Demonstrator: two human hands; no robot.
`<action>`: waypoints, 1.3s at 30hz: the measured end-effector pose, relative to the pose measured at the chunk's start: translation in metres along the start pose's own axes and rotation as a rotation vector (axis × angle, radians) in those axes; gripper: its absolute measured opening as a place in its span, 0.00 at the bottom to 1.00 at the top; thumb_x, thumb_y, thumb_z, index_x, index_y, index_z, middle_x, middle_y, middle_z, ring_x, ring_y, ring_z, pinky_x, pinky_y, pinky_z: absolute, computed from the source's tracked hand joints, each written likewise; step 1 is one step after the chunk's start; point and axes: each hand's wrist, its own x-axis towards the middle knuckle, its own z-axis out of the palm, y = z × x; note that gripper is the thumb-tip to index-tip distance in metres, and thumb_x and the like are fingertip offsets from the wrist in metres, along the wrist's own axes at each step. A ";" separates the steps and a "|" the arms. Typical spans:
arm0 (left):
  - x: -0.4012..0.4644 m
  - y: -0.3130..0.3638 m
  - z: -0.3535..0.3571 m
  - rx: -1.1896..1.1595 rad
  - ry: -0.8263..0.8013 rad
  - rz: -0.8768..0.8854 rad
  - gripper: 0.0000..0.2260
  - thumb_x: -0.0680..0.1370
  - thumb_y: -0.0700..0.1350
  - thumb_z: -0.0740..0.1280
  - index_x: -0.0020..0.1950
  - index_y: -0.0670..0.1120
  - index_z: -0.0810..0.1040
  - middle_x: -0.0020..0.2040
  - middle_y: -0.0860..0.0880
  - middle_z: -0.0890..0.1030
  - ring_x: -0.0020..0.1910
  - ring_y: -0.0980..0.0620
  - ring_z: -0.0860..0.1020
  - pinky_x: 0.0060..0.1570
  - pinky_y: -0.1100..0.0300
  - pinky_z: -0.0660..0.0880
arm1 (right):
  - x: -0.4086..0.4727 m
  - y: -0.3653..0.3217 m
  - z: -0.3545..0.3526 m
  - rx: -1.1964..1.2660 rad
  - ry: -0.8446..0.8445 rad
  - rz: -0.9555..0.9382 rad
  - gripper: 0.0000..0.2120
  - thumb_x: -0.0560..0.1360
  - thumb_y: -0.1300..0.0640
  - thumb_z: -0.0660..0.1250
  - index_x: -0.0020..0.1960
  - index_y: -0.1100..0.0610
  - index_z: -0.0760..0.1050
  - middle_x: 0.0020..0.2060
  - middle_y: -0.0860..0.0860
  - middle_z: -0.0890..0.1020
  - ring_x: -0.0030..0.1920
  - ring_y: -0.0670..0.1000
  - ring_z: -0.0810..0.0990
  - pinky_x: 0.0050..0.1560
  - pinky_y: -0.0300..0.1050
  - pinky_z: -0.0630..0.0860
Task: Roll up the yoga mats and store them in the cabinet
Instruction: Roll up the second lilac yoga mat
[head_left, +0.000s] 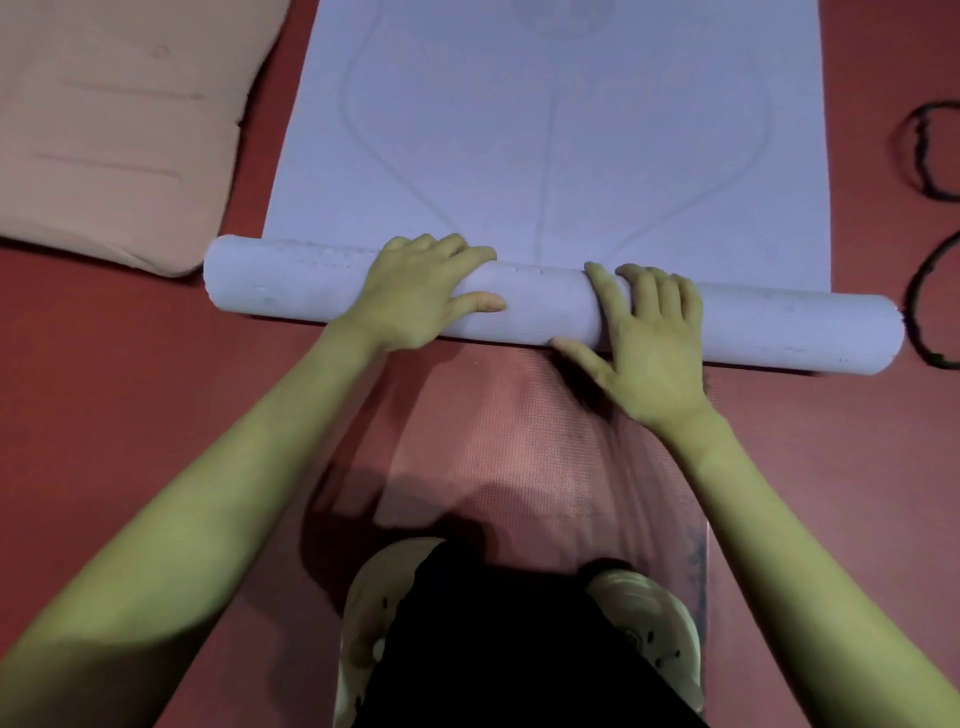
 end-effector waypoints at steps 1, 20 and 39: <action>0.002 -0.001 -0.001 -0.006 -0.001 0.001 0.34 0.73 0.70 0.45 0.68 0.52 0.72 0.58 0.48 0.77 0.53 0.43 0.75 0.54 0.50 0.67 | 0.003 0.001 0.000 -0.005 -0.009 0.004 0.37 0.75 0.29 0.54 0.70 0.56 0.69 0.60 0.60 0.75 0.59 0.62 0.73 0.64 0.58 0.62; 0.020 0.012 0.011 0.034 0.197 -0.177 0.26 0.79 0.62 0.48 0.65 0.50 0.75 0.59 0.49 0.79 0.58 0.43 0.75 0.62 0.47 0.62 | 0.022 0.005 0.008 0.043 0.068 0.082 0.28 0.80 0.39 0.54 0.75 0.54 0.65 0.69 0.60 0.70 0.70 0.61 0.66 0.74 0.58 0.52; 0.074 0.001 -0.005 0.097 0.108 -0.217 0.28 0.78 0.61 0.39 0.65 0.54 0.72 0.61 0.47 0.77 0.60 0.41 0.72 0.63 0.42 0.59 | 0.066 0.021 0.013 0.024 0.109 0.110 0.27 0.81 0.44 0.51 0.74 0.59 0.66 0.70 0.59 0.70 0.71 0.62 0.65 0.73 0.56 0.52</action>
